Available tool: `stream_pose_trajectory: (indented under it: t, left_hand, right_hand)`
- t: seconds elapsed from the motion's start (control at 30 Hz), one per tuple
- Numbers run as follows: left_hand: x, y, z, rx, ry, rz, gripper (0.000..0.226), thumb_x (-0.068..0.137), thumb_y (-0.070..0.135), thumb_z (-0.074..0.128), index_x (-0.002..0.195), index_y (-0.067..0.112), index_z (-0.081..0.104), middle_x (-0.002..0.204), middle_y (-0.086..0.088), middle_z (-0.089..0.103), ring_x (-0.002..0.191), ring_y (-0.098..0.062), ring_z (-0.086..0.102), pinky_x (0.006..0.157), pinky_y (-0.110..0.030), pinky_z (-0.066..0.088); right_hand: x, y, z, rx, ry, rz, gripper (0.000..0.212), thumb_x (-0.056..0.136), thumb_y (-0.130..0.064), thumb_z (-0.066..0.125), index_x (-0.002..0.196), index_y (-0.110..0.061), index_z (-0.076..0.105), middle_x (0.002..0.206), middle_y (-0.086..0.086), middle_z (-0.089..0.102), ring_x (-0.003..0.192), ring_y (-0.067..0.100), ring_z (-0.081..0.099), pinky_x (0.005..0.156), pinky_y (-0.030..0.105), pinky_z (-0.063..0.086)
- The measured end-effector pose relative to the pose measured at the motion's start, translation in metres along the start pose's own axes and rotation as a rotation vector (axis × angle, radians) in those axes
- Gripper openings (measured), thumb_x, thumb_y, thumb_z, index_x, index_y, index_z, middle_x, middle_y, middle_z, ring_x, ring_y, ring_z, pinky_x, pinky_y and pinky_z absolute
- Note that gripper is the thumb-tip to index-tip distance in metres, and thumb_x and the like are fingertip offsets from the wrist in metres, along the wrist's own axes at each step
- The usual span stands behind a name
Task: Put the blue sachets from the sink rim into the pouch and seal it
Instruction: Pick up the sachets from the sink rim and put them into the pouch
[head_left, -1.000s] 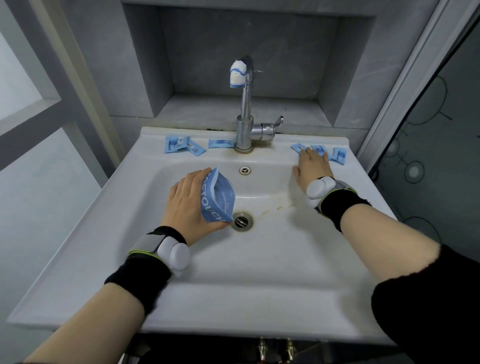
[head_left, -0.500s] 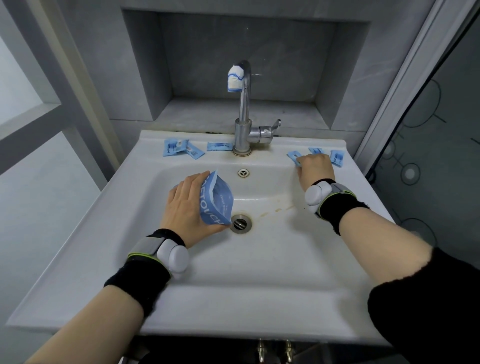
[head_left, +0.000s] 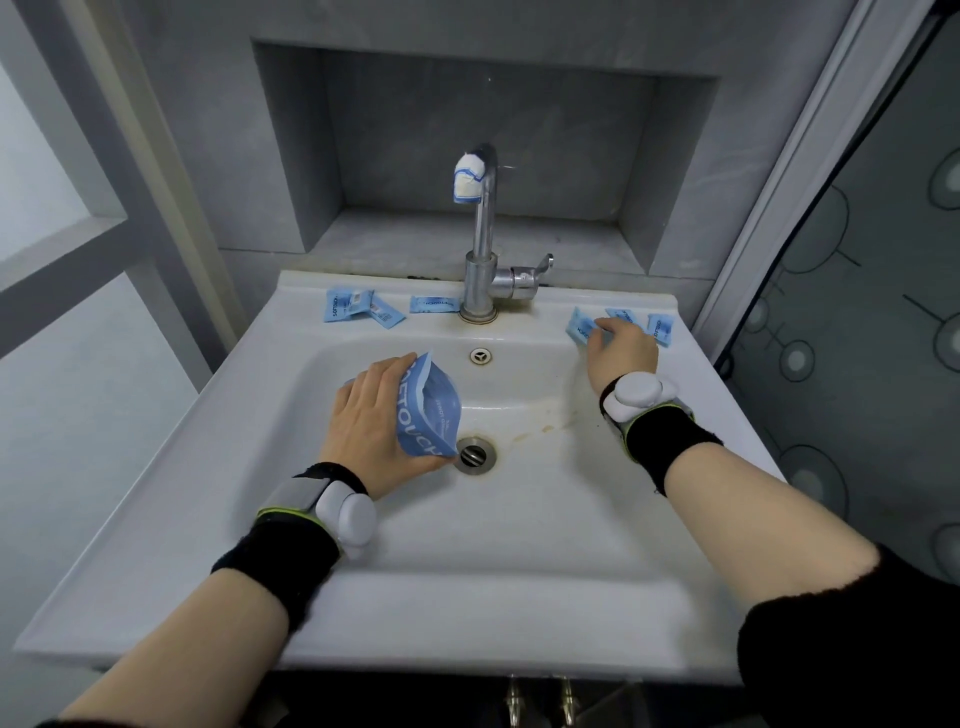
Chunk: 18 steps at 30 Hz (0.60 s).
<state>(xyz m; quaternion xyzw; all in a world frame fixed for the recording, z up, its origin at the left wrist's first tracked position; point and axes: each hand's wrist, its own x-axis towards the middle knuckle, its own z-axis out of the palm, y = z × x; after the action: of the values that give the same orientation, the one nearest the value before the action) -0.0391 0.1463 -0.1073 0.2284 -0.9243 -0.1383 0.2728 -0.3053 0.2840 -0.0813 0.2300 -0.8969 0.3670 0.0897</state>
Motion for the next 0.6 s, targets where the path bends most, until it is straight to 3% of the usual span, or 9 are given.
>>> stream_pose_trajectory:
  t: [0.1,0.27,0.4,0.6]
  left_hand:
    - [0.000,-0.001,0.000,0.009,-0.008,0.003,0.113,0.050,0.068,0.078,0.141,0.019,0.031,0.134,-0.002,0.045,0.121,-0.023,0.045,0.104,-0.042,0.035]
    - [-0.001,-0.001,0.000,0.005,0.007,0.009,0.112,0.050,0.068,0.079,0.140,0.020,0.032,0.133,-0.001,0.046,0.120,-0.023,0.046,0.103,-0.042,0.036]
    - [0.000,-0.001,0.001,0.011,0.015,0.012,0.113,0.049,0.067,0.080,0.139,0.019,0.032,0.133,-0.002,0.046,0.120,-0.023,0.046,0.102,-0.042,0.037]
    - [-0.001,0.000,0.000,0.004,0.013,0.021,0.112,0.049,0.066,0.080,0.139,0.019,0.033,0.132,-0.001,0.046,0.120,-0.023,0.046,0.102,-0.043,0.037]
  right_hand:
    - [-0.010,-0.006,-0.001,0.187,-0.005,0.123,0.029,0.094,-0.022,0.051,0.117,-0.013,0.067,0.118,0.010,0.067,0.108,0.032,0.060,0.093,0.033,0.046]
    - [-0.035,-0.018,0.000,0.584,-0.046,0.284,0.021,0.093,-0.019,0.052,0.104,-0.014,0.070,0.091,0.000,0.072,0.077,0.018,0.072,0.066,0.017,0.047]
    - [-0.056,-0.030,-0.003,0.884,-0.126,0.377,0.014,0.093,-0.017,0.055,0.085,-0.022,0.065,0.063,-0.014,0.071,0.074,0.016,0.074,0.075,0.022,0.053]
    - [-0.083,-0.042,-0.001,1.058,-0.250,0.427,0.012,0.093,-0.013,0.058,0.085,-0.019,0.066,0.093,0.004,0.072,0.071,0.015,0.074,0.057,0.014,0.052]
